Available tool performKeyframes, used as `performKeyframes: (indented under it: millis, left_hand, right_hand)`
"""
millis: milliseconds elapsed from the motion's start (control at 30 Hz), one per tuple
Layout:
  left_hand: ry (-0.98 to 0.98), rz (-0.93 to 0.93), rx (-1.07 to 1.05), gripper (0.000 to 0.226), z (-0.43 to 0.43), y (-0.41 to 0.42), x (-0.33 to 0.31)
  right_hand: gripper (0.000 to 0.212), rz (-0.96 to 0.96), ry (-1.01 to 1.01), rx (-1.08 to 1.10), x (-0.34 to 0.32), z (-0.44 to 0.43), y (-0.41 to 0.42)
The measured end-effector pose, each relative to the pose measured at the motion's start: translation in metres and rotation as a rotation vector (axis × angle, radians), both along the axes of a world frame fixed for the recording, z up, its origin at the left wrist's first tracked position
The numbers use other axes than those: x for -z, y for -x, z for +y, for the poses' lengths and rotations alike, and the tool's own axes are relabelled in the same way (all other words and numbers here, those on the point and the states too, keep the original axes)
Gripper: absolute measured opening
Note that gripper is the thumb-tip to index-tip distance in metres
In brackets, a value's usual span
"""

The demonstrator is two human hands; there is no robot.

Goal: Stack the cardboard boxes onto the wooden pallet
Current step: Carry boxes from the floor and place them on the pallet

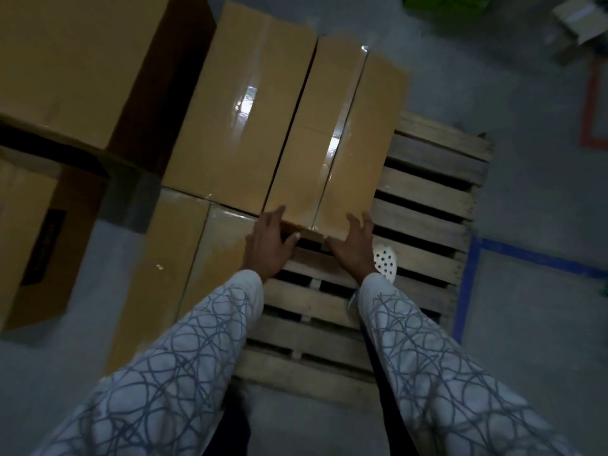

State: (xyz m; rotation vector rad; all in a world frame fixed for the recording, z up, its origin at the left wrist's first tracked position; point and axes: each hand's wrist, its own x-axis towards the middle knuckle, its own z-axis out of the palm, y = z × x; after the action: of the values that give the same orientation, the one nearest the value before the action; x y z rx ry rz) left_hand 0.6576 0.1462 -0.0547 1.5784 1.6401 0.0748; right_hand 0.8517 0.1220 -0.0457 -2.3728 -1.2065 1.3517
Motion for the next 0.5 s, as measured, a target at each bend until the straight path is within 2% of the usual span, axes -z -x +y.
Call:
performKeyframes:
  millis: [133, 233, 333, 433, 500]
  left_hand:
    - [0.166, -0.184, -0.021, 0.053, -0.085, 0.046, -0.109]
    - [0.141, -0.245, 0.016, 0.035, -0.148, 0.096, -0.182]
    - [0.115, -0.243, 0.062, 0.028, -0.211, 0.153, -0.24]
    - [0.139, -0.272, 0.034, 0.025, -0.274, 0.204, -0.281]
    - [0.127, -0.289, 0.016, 0.024, -0.316, 0.237, -0.299]
  right_hand:
    - [0.046, 0.058, -0.085, -0.082, -0.114, -0.078, 0.057]
    - [0.044, 0.093, -0.082, -0.084, -0.193, -0.15, 0.108]
    - [0.037, 0.131, -0.086, -0.039, -0.254, -0.222, 0.161]
    - [0.034, 0.206, -0.113, -0.045, -0.296, -0.288, 0.212]
    - [0.036, 0.242, -0.127, -0.128, -0.312, -0.328, 0.24]
